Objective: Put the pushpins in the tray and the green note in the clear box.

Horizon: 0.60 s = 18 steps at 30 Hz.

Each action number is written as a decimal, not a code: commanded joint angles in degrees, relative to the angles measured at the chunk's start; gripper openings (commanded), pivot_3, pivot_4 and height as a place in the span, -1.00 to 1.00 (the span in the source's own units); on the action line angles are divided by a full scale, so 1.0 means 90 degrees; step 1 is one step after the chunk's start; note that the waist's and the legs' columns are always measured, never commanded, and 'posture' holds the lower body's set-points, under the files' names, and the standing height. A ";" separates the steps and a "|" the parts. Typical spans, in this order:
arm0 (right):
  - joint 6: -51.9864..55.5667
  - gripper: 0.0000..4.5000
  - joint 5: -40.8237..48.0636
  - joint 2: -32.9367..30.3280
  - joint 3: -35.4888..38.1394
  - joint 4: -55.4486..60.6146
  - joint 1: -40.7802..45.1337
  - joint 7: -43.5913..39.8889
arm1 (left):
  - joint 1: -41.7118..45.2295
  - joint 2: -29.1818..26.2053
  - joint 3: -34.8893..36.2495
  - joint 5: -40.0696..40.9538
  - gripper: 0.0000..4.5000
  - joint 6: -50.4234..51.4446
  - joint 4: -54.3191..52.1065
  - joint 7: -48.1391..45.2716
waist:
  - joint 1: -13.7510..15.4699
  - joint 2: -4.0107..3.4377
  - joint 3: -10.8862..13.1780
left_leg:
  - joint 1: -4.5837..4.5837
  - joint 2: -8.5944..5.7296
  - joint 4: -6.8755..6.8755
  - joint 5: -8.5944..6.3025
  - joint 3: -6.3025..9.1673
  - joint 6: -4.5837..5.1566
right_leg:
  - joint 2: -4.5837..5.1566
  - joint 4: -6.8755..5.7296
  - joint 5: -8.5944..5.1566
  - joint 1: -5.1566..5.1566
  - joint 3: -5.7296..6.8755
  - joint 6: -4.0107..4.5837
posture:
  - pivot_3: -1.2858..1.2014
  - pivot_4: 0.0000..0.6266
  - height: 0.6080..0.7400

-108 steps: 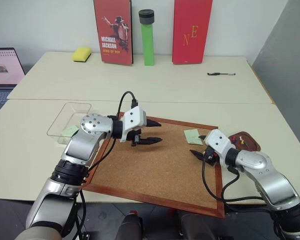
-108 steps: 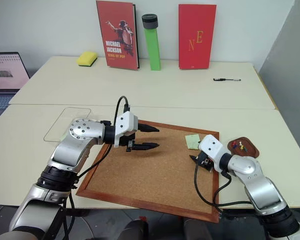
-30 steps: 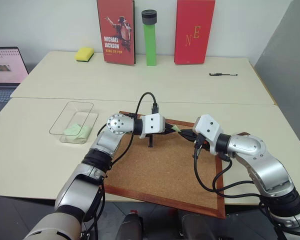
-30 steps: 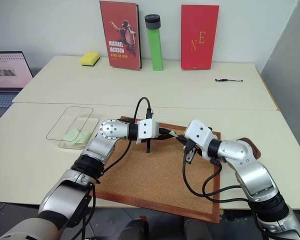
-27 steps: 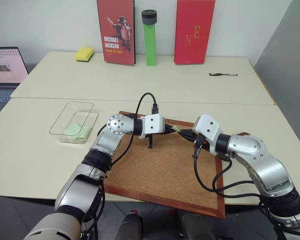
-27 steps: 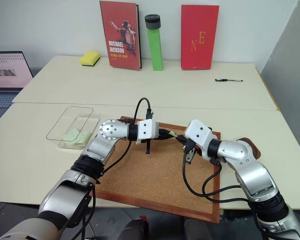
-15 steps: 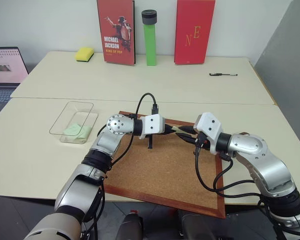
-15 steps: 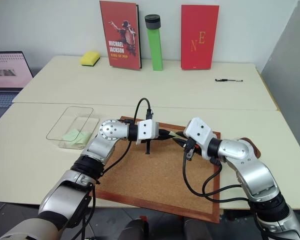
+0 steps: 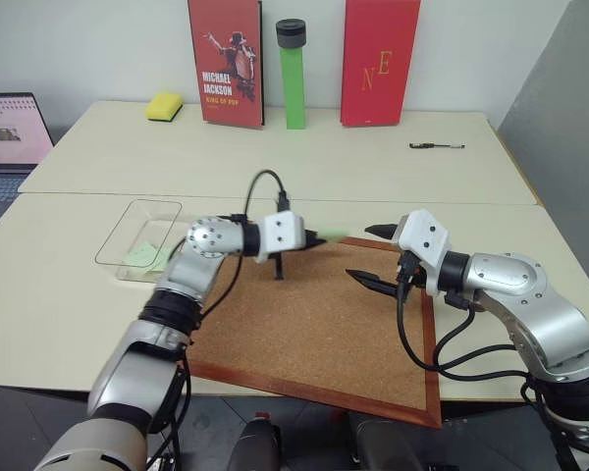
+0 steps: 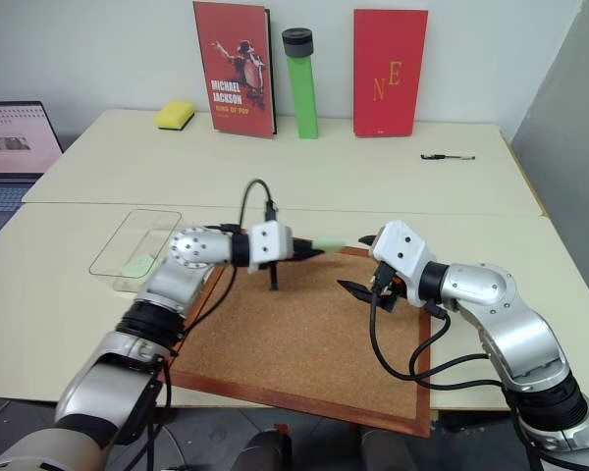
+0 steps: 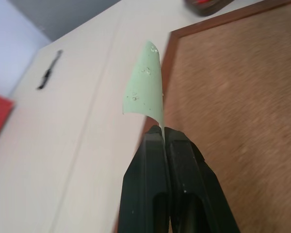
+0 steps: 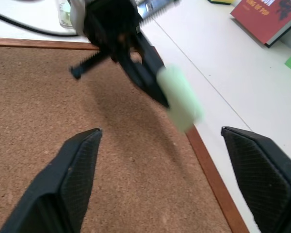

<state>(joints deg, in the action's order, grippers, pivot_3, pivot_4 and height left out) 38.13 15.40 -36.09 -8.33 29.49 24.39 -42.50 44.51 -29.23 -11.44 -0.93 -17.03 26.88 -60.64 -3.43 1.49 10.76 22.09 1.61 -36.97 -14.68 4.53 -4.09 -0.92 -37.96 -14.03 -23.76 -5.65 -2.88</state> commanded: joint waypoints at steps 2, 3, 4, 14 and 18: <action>-0.0483 0.83 0.0228 0.0232 0.0053 0.0041 0.0442 -0.0206 | -0.0180 -0.1015 0.0819 0.0160 -1.00 0.1366 -0.1319 0.0250 | -0.0043 -0.0001 0.0001 | 0.0000 0.0001 0.0000 0.0000 -0.0001 0.0000 | 0.0000 -0.0001 0.0000 -0.0001 -0.0001 0.0000 | 0.03 -0.52 1.00; -0.0595 0.83 0.0240 0.0253 0.0006 -0.0022 0.0502 -0.0287 | -0.0225 -0.1214 0.0917 0.0132 -1.00 0.1643 -0.1504 0.0287 | -0.0040 -0.0001 0.0001 | 0.0000 0.0003 0.0001 0.0000 -0.0001 0.0000 | 0.0000 -0.0001 0.0000 -0.0001 0.0000 0.0000 | 0.03 -0.52 1.00; -0.0687 0.83 0.0261 0.0276 -0.0037 -0.0104 0.0567 -0.0367 | -0.0261 -0.1444 0.1023 0.0046 -1.00 0.1905 -0.1678 0.0355 | -0.0046 -0.0002 0.0001 | 0.0000 0.0003 0.0000 0.0000 0.0001 0.0000 | 0.0000 -0.0002 -0.0001 -0.0001 0.0004 0.0000 | 0.03 -0.52 1.00; -0.1457 0.83 0.0345 0.0732 -0.0451 -0.1243 0.1163 -0.1167 | -0.1132 -0.3533 0.1740 -0.1017 -1.00 0.3746 -0.2344 0.1024 | -0.0134 0.0009 0.0011 | 0.0003 0.0008 0.0005 0.0000 -0.0005 0.0000 | -0.0001 -0.0005 -0.0001 -0.0014 0.0003 0.0002 | 0.03 -0.52 1.00; -0.1611 0.83 0.0326 0.0895 -0.0583 -0.1535 0.1233 -0.1405 | -0.1706 -0.3952 0.1824 -0.1327 -1.00 0.3729 -0.2305 0.1362 | -0.0165 0.0004 0.0015 | 0.0007 0.0012 0.0014 0.0000 -0.0004 0.0000 | -0.0002 -0.0021 -0.0009 -0.0033 0.0006 0.0015 | 0.03 -0.52 1.00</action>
<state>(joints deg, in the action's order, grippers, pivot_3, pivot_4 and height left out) 25.63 17.26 -28.69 -13.35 15.61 33.89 -53.41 30.66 -62.62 2.86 -11.36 16.38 7.32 -50.35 -4.92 1.52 10.89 22.16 1.71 -36.85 -14.68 4.50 -4.08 -0.93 -38.16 -14.12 -24.06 -5.58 -2.72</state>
